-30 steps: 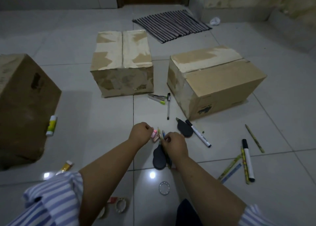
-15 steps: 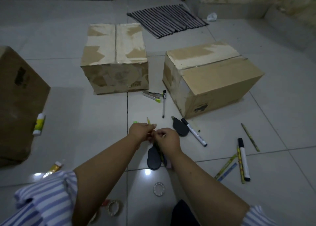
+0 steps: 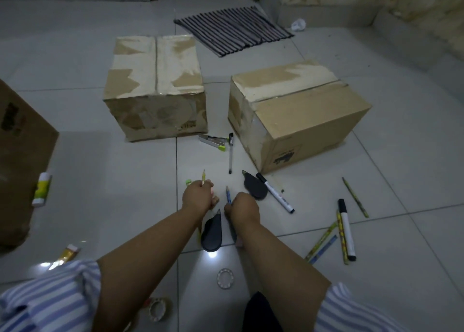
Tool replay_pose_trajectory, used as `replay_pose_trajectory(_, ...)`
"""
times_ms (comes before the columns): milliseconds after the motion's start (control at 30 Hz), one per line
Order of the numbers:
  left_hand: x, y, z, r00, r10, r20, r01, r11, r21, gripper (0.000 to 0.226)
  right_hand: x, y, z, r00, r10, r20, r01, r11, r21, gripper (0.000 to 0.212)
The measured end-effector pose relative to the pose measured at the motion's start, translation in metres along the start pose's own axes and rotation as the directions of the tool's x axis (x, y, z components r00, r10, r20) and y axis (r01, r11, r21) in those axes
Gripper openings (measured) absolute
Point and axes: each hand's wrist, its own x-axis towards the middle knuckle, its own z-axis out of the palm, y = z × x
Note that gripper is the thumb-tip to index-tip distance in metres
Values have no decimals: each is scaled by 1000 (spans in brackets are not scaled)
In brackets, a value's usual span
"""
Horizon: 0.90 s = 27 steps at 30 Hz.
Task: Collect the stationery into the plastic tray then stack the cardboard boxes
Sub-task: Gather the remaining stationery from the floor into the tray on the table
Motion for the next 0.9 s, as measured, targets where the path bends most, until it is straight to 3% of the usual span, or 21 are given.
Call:
replay_pose_trajectory(100,-3,1,15,999,-44,4,44,999,-8,25,-2,4,-26,994,42,-97,-8,946,324,11)
replay_pose_trajectory(133,-5,4,23,999,-33,23,33,999,2,23,-3,8,-36,988,47,-144,20,902,431,17)
replay_pose_trajectory(200,-10,11,39,996,-6,88,5,1000,12,21,-8,21,-56,968,76,-239,67,840,538,14)
replay_pose_trajectory(367,-21,25,101,969,104,224,-162,953,257,35,-13,79,-96,894,190,-407,73,833,548,6)
replay_pose_trajectory(467,-41,22,141,946,89,311,-209,903,375,34,-20,121,-112,863,247,-441,3,870,493,15)
replay_pose_trajectory(667,-94,-48,183,923,164,347,-353,718,600,28,-30,192,-135,799,261,-542,-100,946,308,21)
replay_pose_trajectory(767,-105,-65,184,914,195,356,-390,664,638,27,-31,207,-138,814,286,-505,-121,935,334,15)
replay_pose_trajectory(900,-101,-62,182,905,225,362,-413,669,618,21,-28,214,-131,853,297,-430,-140,923,359,18)
